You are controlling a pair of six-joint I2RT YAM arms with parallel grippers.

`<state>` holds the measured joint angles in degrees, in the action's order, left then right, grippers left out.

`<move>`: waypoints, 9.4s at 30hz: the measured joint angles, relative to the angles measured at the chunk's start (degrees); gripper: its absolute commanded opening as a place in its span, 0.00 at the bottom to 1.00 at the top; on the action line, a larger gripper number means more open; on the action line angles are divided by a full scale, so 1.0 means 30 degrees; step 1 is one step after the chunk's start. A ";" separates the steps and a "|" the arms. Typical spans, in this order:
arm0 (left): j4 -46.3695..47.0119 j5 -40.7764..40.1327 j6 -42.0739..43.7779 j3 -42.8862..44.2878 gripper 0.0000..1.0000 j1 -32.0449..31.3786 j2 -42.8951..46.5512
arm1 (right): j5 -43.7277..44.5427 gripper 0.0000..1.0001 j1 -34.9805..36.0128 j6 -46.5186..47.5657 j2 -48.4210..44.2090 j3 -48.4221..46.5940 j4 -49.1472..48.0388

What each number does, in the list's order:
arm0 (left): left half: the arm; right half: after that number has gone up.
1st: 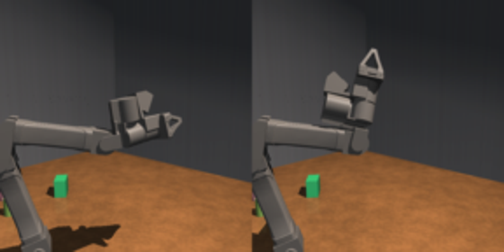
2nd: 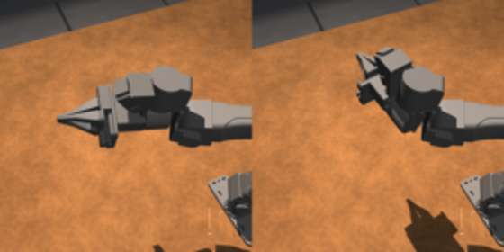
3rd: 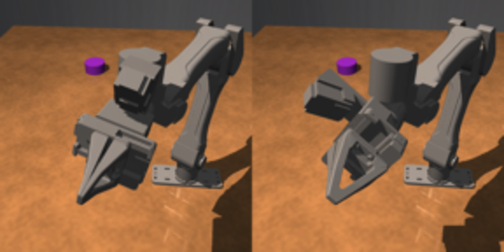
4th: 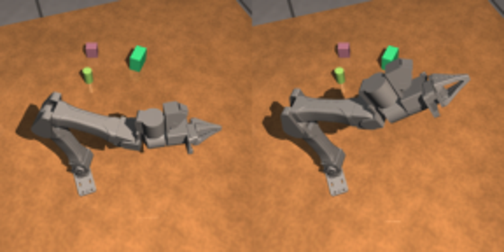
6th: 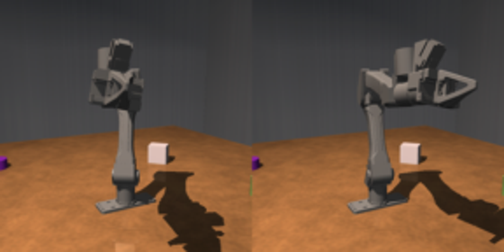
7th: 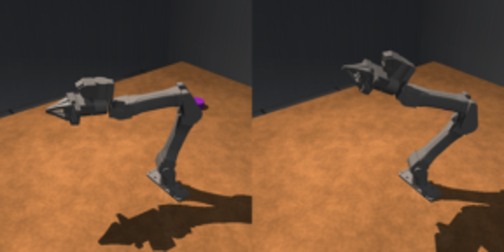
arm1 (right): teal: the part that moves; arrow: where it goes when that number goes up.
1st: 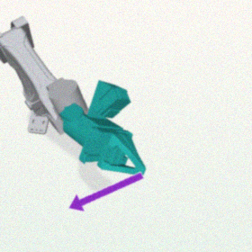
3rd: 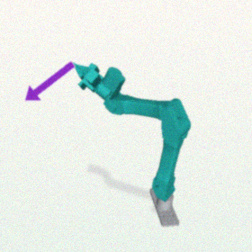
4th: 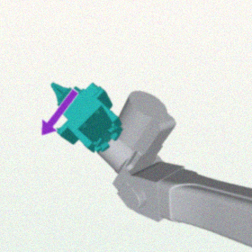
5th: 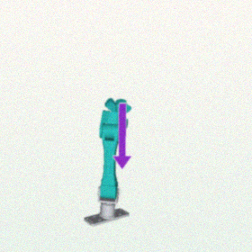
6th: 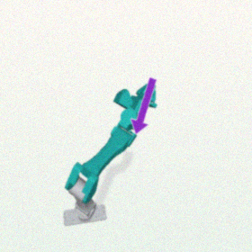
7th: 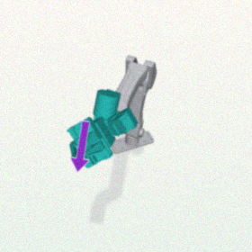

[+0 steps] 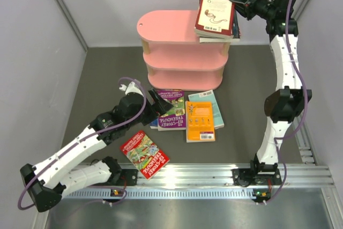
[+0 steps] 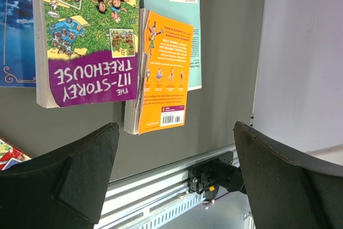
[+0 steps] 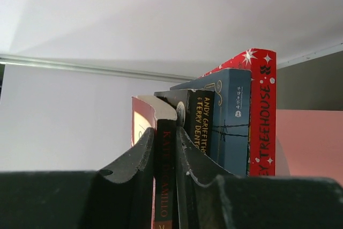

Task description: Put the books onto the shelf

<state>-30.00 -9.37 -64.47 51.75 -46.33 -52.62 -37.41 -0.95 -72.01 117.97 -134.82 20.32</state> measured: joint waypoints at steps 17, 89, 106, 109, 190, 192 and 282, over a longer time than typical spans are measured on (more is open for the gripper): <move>-0.0379 0.0350 0.0036 0.0000 0.93 0.0597 0.0189 | 0.0393 0.78 -0.0321 -0.0991 0.0211 -0.0444 -0.2062; 0.7125 0.4619 -0.4765 -0.8072 0.96 -0.2040 -0.2754 | 0.4466 0.00 0.7774 0.2790 -2.2760 3.9816 -0.7096; 0.7643 0.4452 -0.4736 -0.8772 0.95 -0.2040 -0.3818 | 0.2871 0.00 0.7759 0.6914 -2.0538 2.6170 -0.0306; 0.7533 0.4408 -0.4495 -0.8670 0.95 -0.2033 -0.3891 | 0.2769 0.00 0.7395 0.6805 -1.9766 2.5762 -0.0780; 0.7388 0.6411 -0.2579 0.1020 0.92 -0.0911 -1.4812 | 0.2958 0.98 -0.0699 1.0142 -1.3916 3.3696 -0.1137; 0.6470 0.5989 -0.2237 0.2324 0.92 -0.0911 -1.5140 | 0.3075 0.98 -0.0605 1.0353 -1.4273 3.3696 -0.0729; 0.3978 0.3053 -0.2091 -0.2186 0.95 0.4532 0.4051 | 0.3024 0.00 1.1125 0.0459 -1.9598 3.0643 -0.2856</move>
<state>-18.06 -0.21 -70.74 45.19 -32.73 -40.47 -28.34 32.42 -70.63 59.18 -42.89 11.75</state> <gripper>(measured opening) 0.948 0.273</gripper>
